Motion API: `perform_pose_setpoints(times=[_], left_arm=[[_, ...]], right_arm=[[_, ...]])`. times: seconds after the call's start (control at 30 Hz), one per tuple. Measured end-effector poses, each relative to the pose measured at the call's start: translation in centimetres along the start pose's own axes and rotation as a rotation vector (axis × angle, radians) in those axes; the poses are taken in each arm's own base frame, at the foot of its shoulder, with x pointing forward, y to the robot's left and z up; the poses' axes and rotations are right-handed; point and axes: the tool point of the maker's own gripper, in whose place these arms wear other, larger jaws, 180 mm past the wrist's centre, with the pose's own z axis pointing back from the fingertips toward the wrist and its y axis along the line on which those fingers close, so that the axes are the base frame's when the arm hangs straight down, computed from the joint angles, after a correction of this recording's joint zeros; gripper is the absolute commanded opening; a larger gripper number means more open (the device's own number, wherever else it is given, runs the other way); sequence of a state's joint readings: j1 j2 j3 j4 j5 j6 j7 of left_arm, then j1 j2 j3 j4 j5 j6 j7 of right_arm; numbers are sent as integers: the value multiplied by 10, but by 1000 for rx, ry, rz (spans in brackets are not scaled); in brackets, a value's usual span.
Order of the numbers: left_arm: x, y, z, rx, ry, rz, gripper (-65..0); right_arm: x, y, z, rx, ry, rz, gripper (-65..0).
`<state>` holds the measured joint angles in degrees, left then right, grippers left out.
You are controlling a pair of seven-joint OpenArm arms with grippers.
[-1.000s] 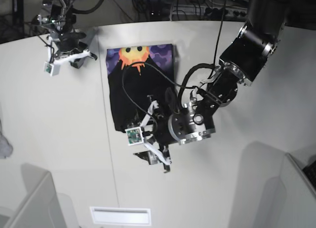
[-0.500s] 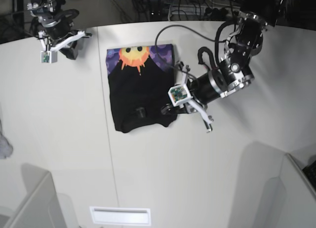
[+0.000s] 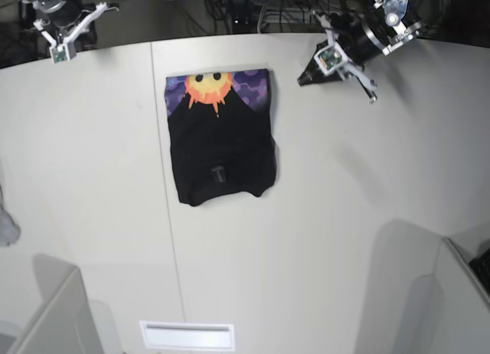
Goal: Fold the T-shirt properly
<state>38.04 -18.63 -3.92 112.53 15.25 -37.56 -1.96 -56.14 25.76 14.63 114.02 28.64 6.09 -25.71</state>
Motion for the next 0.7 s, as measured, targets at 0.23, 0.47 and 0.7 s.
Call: perform_pose_setpoints(times=[0.23, 0.47, 0.7], left_arm=[[-16, -62, 38, -33, 18, 198, -650], [-34, -114, 66, -105, 70, 339, -650], [-109, -168, 95, -173, 285, 485, -650]], right_arm=[[-37, 0, 19, 24, 126, 69, -650], [-79, 3, 35, 33, 295, 59, -650], [-127, 57, 45, 175, 426, 41, -650]])
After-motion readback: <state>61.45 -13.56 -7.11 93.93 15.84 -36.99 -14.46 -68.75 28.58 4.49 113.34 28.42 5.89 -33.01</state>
